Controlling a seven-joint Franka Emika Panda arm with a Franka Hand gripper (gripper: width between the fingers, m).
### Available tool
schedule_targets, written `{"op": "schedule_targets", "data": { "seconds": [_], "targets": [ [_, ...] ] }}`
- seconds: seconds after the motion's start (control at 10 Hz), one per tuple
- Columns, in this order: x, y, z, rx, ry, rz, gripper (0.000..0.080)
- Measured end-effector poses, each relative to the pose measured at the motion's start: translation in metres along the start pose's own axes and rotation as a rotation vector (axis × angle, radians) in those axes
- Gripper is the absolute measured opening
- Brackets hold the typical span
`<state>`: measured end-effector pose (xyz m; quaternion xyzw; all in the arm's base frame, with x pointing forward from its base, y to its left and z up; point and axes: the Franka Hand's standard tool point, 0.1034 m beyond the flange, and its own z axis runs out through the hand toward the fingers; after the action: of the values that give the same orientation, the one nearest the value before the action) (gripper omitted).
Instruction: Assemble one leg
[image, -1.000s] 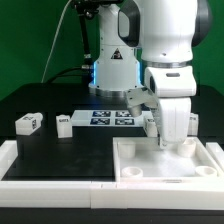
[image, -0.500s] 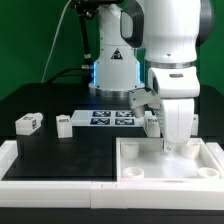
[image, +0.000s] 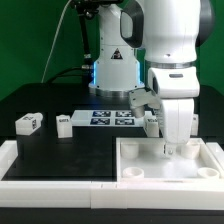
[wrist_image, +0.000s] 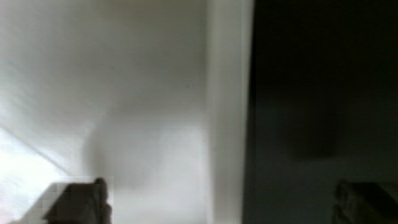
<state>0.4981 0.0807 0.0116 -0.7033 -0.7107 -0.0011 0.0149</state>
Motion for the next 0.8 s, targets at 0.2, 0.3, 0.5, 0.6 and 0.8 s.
{"op": "schedule_targets", "data": {
  "seconds": [0.2, 0.3, 0.5, 0.6, 0.8],
  "targets": [
    [0.0, 0.0, 0.0, 0.0, 0.0, 0.0, 0.0648],
    [0.0, 0.0, 0.0, 0.0, 0.0, 0.0, 0.0648],
    [0.002, -0.004, -0.007, -0.006, -0.004, 0.045, 0.0649],
    [0.004, -0.013, -0.02, -0.014, -0.011, 0.071, 0.0649],
    [0.005, -0.032, -0.044, -0.03, -0.026, 0.118, 0.0649]
  ]
}}
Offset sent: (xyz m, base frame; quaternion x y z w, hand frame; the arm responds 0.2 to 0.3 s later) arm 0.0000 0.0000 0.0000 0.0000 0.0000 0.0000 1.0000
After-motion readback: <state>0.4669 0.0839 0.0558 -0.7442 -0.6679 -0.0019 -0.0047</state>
